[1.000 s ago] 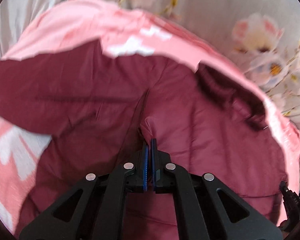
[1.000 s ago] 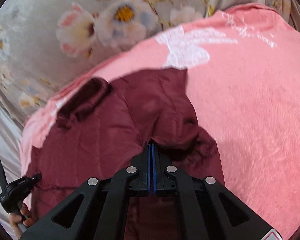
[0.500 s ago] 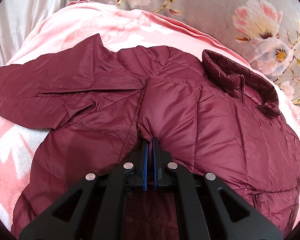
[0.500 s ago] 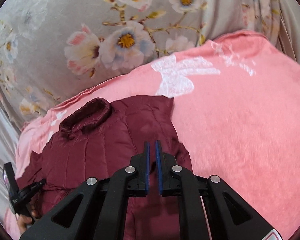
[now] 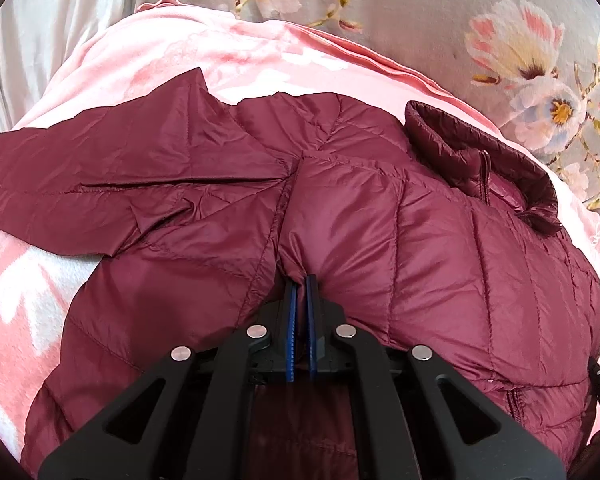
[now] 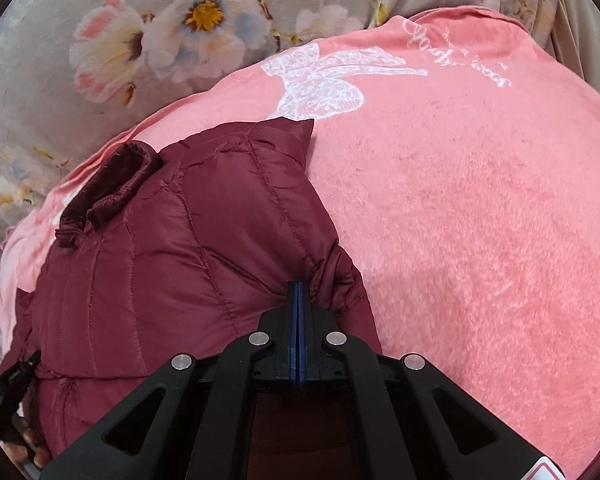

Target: Fold large clothes

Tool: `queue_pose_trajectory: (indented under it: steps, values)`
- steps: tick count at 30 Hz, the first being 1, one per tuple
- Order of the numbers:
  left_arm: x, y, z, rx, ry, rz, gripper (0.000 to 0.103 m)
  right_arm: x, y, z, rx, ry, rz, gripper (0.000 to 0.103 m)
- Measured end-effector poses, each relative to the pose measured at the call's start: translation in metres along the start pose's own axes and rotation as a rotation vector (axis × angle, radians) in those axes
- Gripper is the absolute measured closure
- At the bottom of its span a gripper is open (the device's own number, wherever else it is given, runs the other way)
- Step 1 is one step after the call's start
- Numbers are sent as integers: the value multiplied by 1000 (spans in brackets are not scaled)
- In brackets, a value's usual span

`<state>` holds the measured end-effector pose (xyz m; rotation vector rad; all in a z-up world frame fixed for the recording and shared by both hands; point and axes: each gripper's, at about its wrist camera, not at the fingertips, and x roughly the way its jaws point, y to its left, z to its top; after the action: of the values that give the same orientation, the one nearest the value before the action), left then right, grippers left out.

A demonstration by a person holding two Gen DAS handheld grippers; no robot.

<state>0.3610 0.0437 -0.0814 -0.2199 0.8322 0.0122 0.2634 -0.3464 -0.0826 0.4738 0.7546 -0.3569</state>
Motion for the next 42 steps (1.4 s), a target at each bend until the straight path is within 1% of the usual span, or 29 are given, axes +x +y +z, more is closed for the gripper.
queue_pose_trajectory:
  steps: [2,5,6,7,8,9,10,11,12,13,14,16,17,19,21,22,24,27,29,32,33,34,36,38,41,42]
  values:
    - [0,2,0,-8,0,-7,98,1,6,-2,-37,-1,-41,103]
    - [-1,4,0,-20,1,-19,98,1,10,-2,-58,-2,-65,103]
    - [-3,7,0,-32,1,-30,96,0,9,-2,-56,-6,-66,103]
    - [-7,15,-2,-61,5,-51,92,-4,9,-2,-55,-16,-74,103]
    - [-11,21,-3,-82,8,-68,89,-11,10,-3,-59,-35,-96,103]
    - [-19,31,-5,-105,9,-89,86,-22,12,-5,-72,-58,-99,97]
    - [-30,45,-7,-130,8,-105,80,-31,16,-7,-83,-74,-82,93]
    - [-40,59,-7,-146,-1,-97,72,-42,23,-11,-100,-91,-61,93]
    - [-48,70,-6,-160,-15,-87,54,-51,35,-16,-124,-102,-33,92]
    - [-57,85,-4,-184,-36,-74,42,-56,44,-19,-143,-107,-14,92]
    - [-68,108,-1,-227,-66,-59,39,-63,61,-25,-178,-115,15,92]
    - [-79,144,6,-293,-85,-34,33,-68,93,-35,-239,-113,62,92]
    - [-83,167,12,-335,-89,-19,33,-69,113,-42,-272,-105,95,92]
    - [-90,214,22,-422,-113,45,33,-68,147,-53,-322,-96,141,92]
    - [-94,250,28,-485,-134,94,32,-64,183,-67,-379,-87,180,92]
    - [-94,275,32,-529,-140,123,32,-62,194,-71,-395,-82,192,92]
    - [-93,309,35,-592,-145,169,32,-55,223,-82,-426,-60,229,92]
    - [-87,352,37,-669,-147,226,32,-42,252,-94,-439,-14,258,93]
    - [-79,373,34,-714,-135,235,32,-34,260,-101,-435,24,267,93]
    - [-67,391,29,-773,-115,190,32,-15,267,-111,-438,87,248,93]
    - [-67,393,29,-777,-129,184,29,-10,269,-116,-449,103,233,93]
    - [-66,391,31,-777,-139,177,23,-6,268,-118,-457,114,224,93]
    - [-63,391,35,-783,-145,174,16,-1,267,-118,-452,125,225,93]
    - [-59,390,39,-792,-152,187,15,0,267,-119,-447,129,227,93]
    - [-56,391,48,-803,-156,185,16,-1,267,-123,-461,122,212,93]
    - [-54,390,52,-805,-157,170,27,-2,268,-124,-470,117,204,94]
